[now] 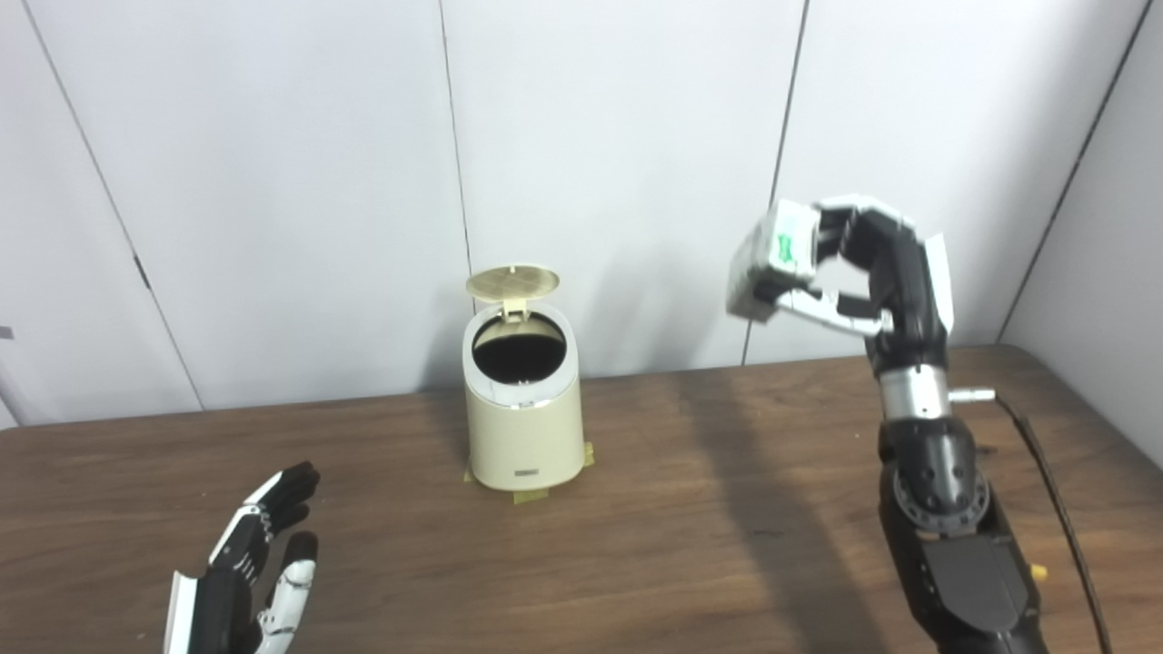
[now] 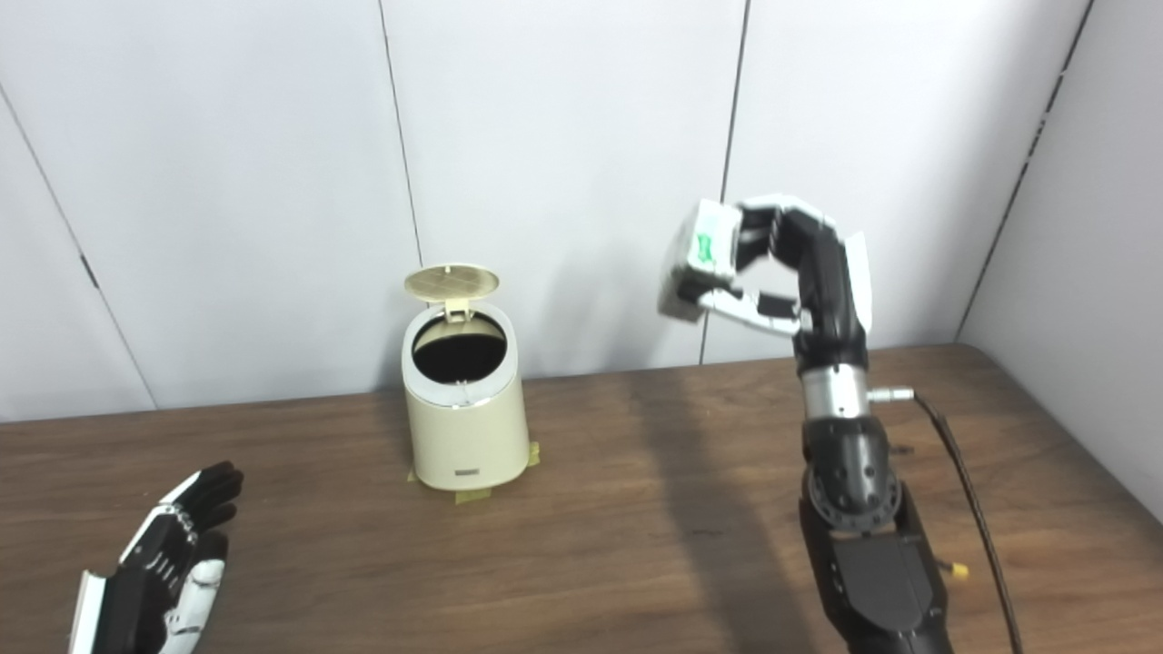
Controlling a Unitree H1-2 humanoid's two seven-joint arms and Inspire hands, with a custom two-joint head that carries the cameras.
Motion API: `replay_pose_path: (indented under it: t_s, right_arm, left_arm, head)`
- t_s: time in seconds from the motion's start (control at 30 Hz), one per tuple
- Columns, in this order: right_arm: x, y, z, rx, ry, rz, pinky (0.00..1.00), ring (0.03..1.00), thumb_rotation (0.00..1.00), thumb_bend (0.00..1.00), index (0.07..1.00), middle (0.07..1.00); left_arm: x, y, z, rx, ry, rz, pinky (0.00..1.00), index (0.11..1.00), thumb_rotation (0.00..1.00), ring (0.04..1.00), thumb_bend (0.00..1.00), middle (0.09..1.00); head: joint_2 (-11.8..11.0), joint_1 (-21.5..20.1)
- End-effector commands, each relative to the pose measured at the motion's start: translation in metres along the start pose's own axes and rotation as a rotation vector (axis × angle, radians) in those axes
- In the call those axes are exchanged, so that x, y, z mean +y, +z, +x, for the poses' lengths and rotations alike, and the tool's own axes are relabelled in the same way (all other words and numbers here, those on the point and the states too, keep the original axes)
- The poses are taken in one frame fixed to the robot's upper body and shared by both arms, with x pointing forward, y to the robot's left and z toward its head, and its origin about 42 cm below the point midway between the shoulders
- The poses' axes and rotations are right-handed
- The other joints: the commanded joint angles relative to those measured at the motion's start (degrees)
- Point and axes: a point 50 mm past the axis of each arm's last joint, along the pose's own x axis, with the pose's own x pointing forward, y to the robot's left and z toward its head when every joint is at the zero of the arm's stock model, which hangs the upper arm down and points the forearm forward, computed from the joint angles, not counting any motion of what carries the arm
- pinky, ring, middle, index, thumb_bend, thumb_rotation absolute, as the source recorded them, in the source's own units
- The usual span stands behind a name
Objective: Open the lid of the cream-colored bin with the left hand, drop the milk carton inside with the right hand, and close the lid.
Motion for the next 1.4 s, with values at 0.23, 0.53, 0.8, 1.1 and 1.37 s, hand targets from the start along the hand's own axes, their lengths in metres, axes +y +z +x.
replay_pose_path:
  t_s: [0.23,0.53,0.8,1.1,1.37]
  right_arm:
    - [0.04,0.026,0.009,-0.124,0.111,0.075,0.39,0.44,0.0,0.52,0.503,0.481]
    - [0.066,0.027,0.008,-0.159,0.198,0.133,0.39,0.442,0.0,0.52,0.501,0.478]
    - [0.099,0.039,0.006,-0.183,0.271,0.151,0.41,0.456,0.0,0.52,0.492,0.479]
    - [0.127,0.037,0.007,-0.172,0.312,0.121,0.36,0.412,0.0,0.51,0.507,0.491]
    - [0.141,0.031,0.016,-0.187,0.338,0.072,0.36,0.423,0.0,0.52,0.494,0.495]
  left_arm:
    - [-0.004,-0.012,-0.013,0.041,-0.02,0.027,0.81,0.825,0.68,0.834,0.41,0.819]
    - [-0.012,-0.012,-0.012,0.046,-0.014,0.009,0.83,0.833,0.86,0.846,0.36,0.833]
    - [-0.016,-0.016,-0.011,0.054,-0.04,-0.008,0.86,0.855,0.95,0.878,0.34,0.864]
    - [-0.024,-0.019,-0.012,0.037,-0.045,-0.034,0.91,0.865,1.0,0.911,0.43,0.897]
    - [-0.03,-0.018,-0.013,0.018,-0.048,0.01,0.87,0.866,1.0,0.897,0.38,0.885]
  head:
    - [-0.24,0.46]
    - [-0.48,1.45]
    - [-0.94,1.64]
    - [-1.4,2.83]
    - [-1.73,3.48]
